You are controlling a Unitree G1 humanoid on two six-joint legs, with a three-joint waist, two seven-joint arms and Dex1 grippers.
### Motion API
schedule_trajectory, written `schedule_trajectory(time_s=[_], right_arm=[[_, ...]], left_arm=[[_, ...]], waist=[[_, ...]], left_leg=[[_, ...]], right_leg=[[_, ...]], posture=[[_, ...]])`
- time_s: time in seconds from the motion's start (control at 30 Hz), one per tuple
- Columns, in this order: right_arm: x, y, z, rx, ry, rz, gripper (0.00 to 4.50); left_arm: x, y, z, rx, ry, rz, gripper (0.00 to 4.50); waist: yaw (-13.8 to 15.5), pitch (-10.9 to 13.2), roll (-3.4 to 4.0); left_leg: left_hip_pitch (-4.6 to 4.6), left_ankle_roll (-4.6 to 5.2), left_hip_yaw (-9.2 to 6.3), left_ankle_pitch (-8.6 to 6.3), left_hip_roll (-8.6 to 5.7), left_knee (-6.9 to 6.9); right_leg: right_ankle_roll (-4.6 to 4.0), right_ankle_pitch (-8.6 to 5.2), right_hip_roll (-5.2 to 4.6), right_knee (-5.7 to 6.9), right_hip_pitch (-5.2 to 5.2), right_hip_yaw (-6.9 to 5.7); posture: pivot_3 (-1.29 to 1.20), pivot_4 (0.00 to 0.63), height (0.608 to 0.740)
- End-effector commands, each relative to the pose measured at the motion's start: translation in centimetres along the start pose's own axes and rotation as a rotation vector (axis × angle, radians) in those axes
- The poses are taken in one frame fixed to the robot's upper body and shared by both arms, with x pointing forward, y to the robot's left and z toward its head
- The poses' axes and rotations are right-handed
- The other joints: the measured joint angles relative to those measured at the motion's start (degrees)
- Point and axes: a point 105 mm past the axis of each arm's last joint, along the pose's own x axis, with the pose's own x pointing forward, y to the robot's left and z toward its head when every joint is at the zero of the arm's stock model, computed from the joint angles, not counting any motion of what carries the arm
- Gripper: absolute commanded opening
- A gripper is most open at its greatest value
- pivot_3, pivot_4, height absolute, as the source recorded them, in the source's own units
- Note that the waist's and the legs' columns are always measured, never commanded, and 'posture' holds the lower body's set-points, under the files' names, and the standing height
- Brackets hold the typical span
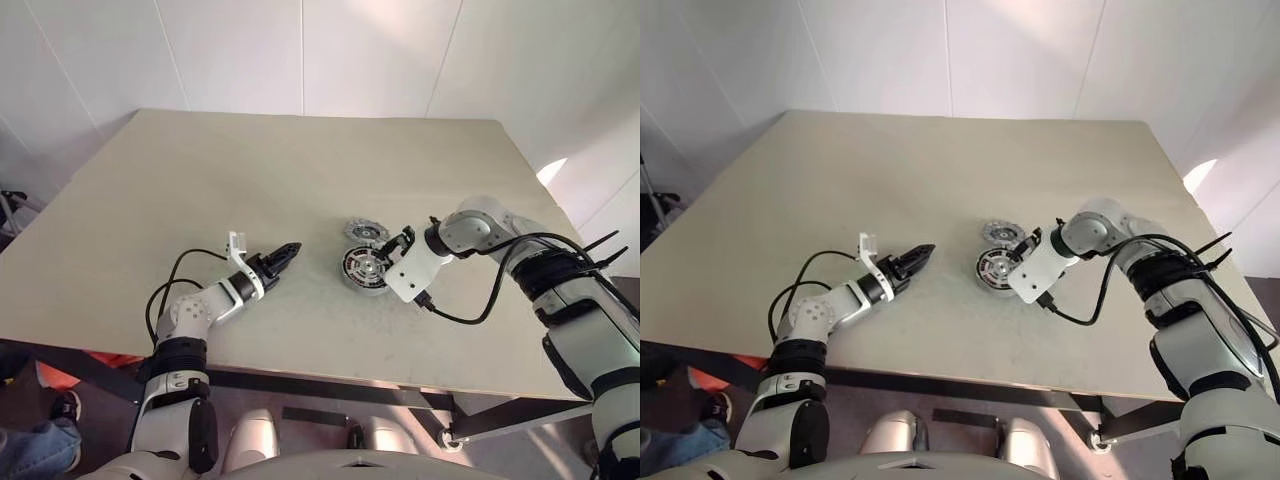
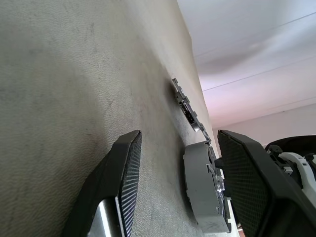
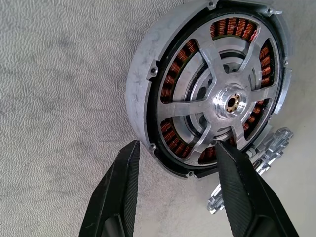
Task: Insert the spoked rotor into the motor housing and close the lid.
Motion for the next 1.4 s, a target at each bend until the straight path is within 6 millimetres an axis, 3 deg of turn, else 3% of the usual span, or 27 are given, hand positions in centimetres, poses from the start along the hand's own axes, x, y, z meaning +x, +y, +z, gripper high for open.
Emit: schedule_trajectory(time_s=[0.03,0.2,0.23,0.5,0.87,1.07,1.4], right_arm=[[0.1,1.0,0.0,-0.007,-0.007,0.042,1.75],[0.1,1.0,0.2,-0.004,-0.017,0.044,0.19],[0.0,1.0,0.3,0.0,-0.021,0.048,0.04],[-0.3,-0.1,0.9,0.063,-0.046,-0.033,0.02],[-1.9,-2.1,6.2,0.449,-0.275,-0.04,0.02],[-0.6,-2.9,4.7,0.592,-0.2,-0.071,0.02],[0.1,-3.7,4.0,0.593,-0.154,-0.12,0.02]], left_arm=[[-0.3,1.2,-1.0,-0.03,0.028,0.045,2.62],[-0.3,1.2,-1.0,-0.029,0.027,0.047,2.62],[-0.3,1.2,-1.0,-0.028,0.027,0.048,2.62],[-0.3,1.3,-1.1,-0.027,0.027,0.052,2.62],[-0.3,1.4,-1.3,-0.027,0.023,0.056,2.62],[-0.5,1.3,-1.1,-0.02,0.019,0.054,2.62],[-0.9,1.5,-1.3,-0.018,0.011,0.061,2.62]], waist=[[-0.01,0.0,-0.01],[-0.07,-0.01,-0.05],[-0.06,-0.01,-0.04],[-0.02,-0.01,-0.06],[0.15,0.02,-0.01],[0.19,0.02,-0.02],[0.14,0.03,-0.02]], left_leg=[[0.04,-0.01,0.0,0.0,0.0,0.0],[0.21,-0.13,0.0,-0.07,0.01,-0.01],[0.23,-0.13,0.01,-0.07,0.01,-0.01],[0.24,-0.13,0.01,-0.07,0.01,-0.03],[0.19,-0.01,0.0,0.0,0.02,-0.11],[0.23,-0.17,0.0,-0.07,0.0,-0.12],[0.12,-0.25,0.01,-0.09,0.01,-0.19]], right_leg=[[0.0,0.0,0.0,0.0,0.03,0.0],[0.01,-0.01,0.0,0.0,0.17,0.0],[0.01,-0.01,0.0,0.01,0.17,0.02],[0.01,-0.01,0.0,0.0,0.19,0.02],[0.02,-0.02,0.01,-0.02,0.12,0.03],[0.24,-0.14,0.0,-0.05,0.14,0.05],[0.1,-0.06,0.01,-0.09,0.02,0.06]], posture=[[0.0,0.0,0.74],[0.0,0.0,0.74],[0.0,0.0,0.74],[0.0,0.0,0.74],[0.0,0.0,0.74],[0.0,0.0,0.74],[0.0,0.0,0.74]])
